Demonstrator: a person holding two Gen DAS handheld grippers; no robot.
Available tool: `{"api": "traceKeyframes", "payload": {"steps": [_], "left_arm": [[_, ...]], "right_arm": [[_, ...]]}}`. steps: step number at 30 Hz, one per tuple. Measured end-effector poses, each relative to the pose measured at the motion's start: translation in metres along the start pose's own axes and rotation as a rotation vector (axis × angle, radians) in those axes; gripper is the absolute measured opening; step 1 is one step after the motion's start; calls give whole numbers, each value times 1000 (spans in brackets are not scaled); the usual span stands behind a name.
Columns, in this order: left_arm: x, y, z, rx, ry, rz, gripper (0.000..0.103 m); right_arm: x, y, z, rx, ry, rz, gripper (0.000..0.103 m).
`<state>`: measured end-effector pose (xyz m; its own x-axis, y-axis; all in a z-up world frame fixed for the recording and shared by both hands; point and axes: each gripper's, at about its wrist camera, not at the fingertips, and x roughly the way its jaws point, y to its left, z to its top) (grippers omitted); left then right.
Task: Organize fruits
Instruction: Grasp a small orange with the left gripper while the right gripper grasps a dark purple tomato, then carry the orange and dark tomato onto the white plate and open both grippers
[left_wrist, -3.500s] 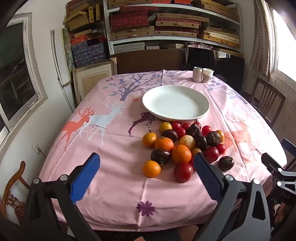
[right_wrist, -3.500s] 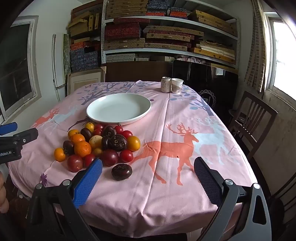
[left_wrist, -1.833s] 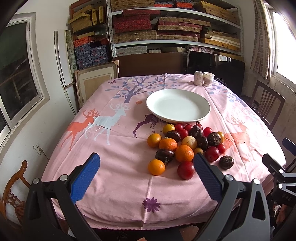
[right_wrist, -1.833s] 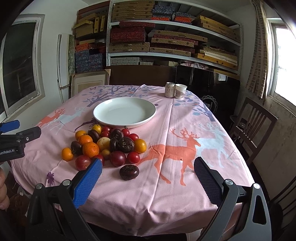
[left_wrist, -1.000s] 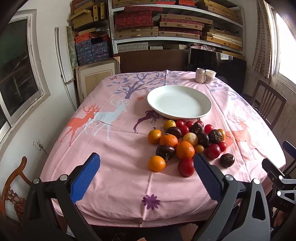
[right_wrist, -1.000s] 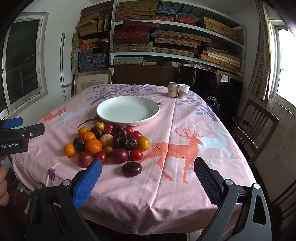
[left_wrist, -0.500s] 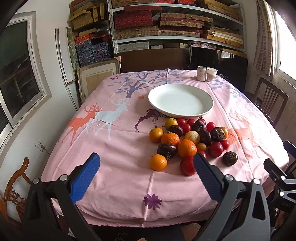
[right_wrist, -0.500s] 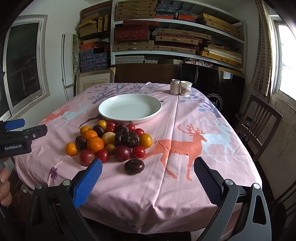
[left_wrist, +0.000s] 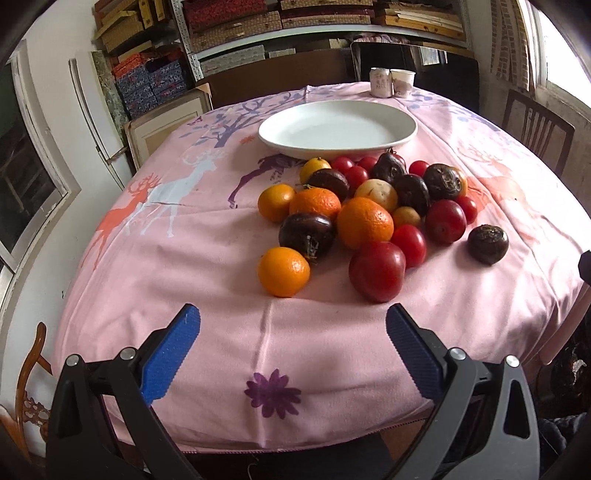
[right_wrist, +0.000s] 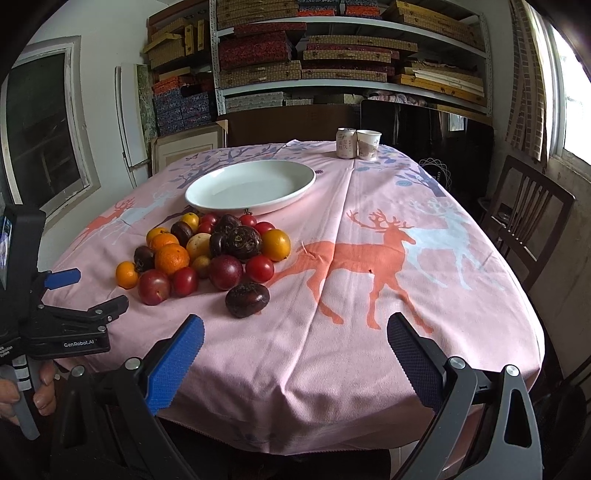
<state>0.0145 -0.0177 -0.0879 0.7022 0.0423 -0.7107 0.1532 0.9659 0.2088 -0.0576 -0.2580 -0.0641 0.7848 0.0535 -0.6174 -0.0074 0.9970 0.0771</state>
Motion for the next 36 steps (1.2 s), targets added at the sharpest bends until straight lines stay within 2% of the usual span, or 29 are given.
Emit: {"api": "traceKeyframes", "payload": {"steps": [4,8,10,11,16,17,19,21,26,28,35,36], "left_arm": [[8,8,6,-13,-30,4,99],[20,28,8,-7,-9,-20,98],[24,40,7,-13,-4,-48,92],[26,45,6,-13,-1,-58,84],[42,49,7,2,0,-101,81],[43,45,8,18,-7,-100,77],[45,36,11,55,-16,-104,61],[54,29,12,81,9,-140,37],[53,35,10,61,2,-192,37],[47,41,10,42,-17,-187,37],[17,58,11,3,-66,-205,37],[16,60,10,-2,-68,-205,37]], "right_arm": [[4,-6,-1,-11,5,0,99],[5,-5,-3,-44,-1,12,99],[7,-4,-4,-55,4,26,96],[9,-3,-4,-56,8,34,96],[21,0,-2,-55,34,63,90],[23,2,-2,-58,41,66,89],[26,6,-2,-68,51,71,84],[28,9,-1,-82,57,71,81],[32,9,2,-80,72,81,75],[37,11,4,-78,85,103,68],[69,34,16,-122,113,124,63],[76,36,18,-121,124,129,58]]}}
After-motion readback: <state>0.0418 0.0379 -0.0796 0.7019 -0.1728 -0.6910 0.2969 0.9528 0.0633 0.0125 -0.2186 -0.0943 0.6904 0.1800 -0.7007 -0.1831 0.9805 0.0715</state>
